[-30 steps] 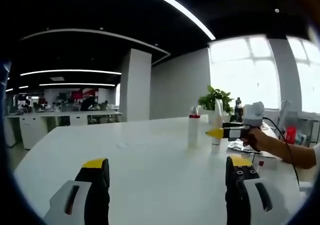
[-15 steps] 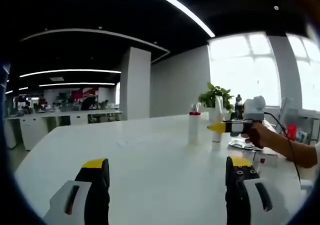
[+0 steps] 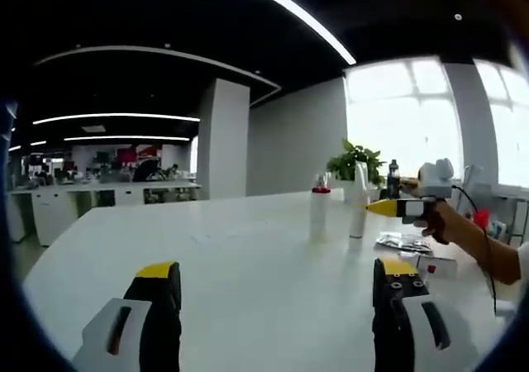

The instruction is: Arrange the skincare products in the storage area until every visible bottle or jar stands upright without overlapping.

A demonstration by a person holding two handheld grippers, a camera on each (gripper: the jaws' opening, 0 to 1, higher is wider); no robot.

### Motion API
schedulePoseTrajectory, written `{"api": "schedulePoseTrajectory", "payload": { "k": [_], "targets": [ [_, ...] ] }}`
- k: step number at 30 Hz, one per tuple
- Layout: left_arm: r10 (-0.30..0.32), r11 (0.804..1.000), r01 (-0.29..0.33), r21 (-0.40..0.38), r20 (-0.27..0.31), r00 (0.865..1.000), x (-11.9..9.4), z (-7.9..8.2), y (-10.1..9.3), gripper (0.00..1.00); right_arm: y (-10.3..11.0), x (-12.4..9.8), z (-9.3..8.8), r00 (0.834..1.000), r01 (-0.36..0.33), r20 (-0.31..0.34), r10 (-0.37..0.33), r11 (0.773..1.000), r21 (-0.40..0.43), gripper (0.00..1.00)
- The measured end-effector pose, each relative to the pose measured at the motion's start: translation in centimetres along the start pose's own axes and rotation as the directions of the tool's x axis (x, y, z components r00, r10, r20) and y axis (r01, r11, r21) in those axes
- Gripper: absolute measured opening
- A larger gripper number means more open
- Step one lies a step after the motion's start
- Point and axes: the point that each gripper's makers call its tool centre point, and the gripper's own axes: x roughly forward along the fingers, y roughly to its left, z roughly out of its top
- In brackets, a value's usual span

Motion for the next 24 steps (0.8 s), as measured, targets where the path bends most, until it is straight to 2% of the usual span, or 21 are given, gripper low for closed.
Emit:
{"api": "schedulePoseTrajectory", "payload": {
  "k": [4, 8, 10, 15, 17, 19, 20, 22, 24],
  "targets": [
    [-0.002, 1.000, 0.002, -0.002, -0.001, 1.000, 0.0, -0.1, 0.0, 0.99, 0.9, -1.9, 0.5, 1.000, -0.025, 0.012, 0.025, 1.000, -0.012, 1.00],
    [-0.003, 1.000, 0.003, 0.001, -0.004, 1.000, 0.0, -0.2, -0.1, 0.99, 2.8, -3.6, 1.2, 0.995, -0.098, 0.036, 0.098, 0.995, -0.010, 1.00],
    [-0.003, 1.000, 0.003, 0.000, -0.006, 1.000, 0.0, -0.2, -0.1, 0.99, 3.6, -4.5, 1.1, 0.993, -0.120, 0.022, 0.120, 0.993, -0.008, 1.00],
    [-0.003, 1.000, 0.003, 0.002, -0.008, 1.000, 0.0, -0.2, 0.0, 0.99, 4.6, -5.2, -0.1, 0.980, -0.175, -0.090, 0.175, 0.985, 0.005, 0.99],
    [-0.003, 1.000, 0.003, 0.001, -0.009, 1.000, 0.0, -0.3, -0.1, 0.99, 5.4, -5.8, -0.7, 0.968, -0.200, -0.147, 0.202, 0.979, 0.031, 0.91],
    [-0.005, 1.000, 0.005, 0.002, -0.009, 1.000, 0.0, -0.3, -0.1, 0.99, 6.1, -6.3, -1.6, 0.951, -0.205, -0.222, 0.217, 0.976, 0.078, 0.79],
    [-0.005, 1.000, 0.005, 0.003, -0.009, 1.000, -0.1, -0.3, -0.2, 0.99, 6.3, -6.4, -1.8, 0.946, -0.207, -0.236, 0.221, 0.975, 0.085, 0.77],
    [-0.006, 1.000, 0.006, 0.004, -0.008, 1.000, -0.1, -0.3, -0.3, 0.99, 6.7, -6.3, -2.0, 0.941, -0.209, -0.258, 0.220, 0.975, 0.069, 0.80],
    [-0.005, 1.000, 0.005, 0.003, -0.007, 1.000, -0.2, -0.2, -0.3, 0.99, 6.7, -6.6, -2.9, 0.927, -0.187, -0.320, 0.194, 0.981, 0.052, 0.79]
  ]
}}
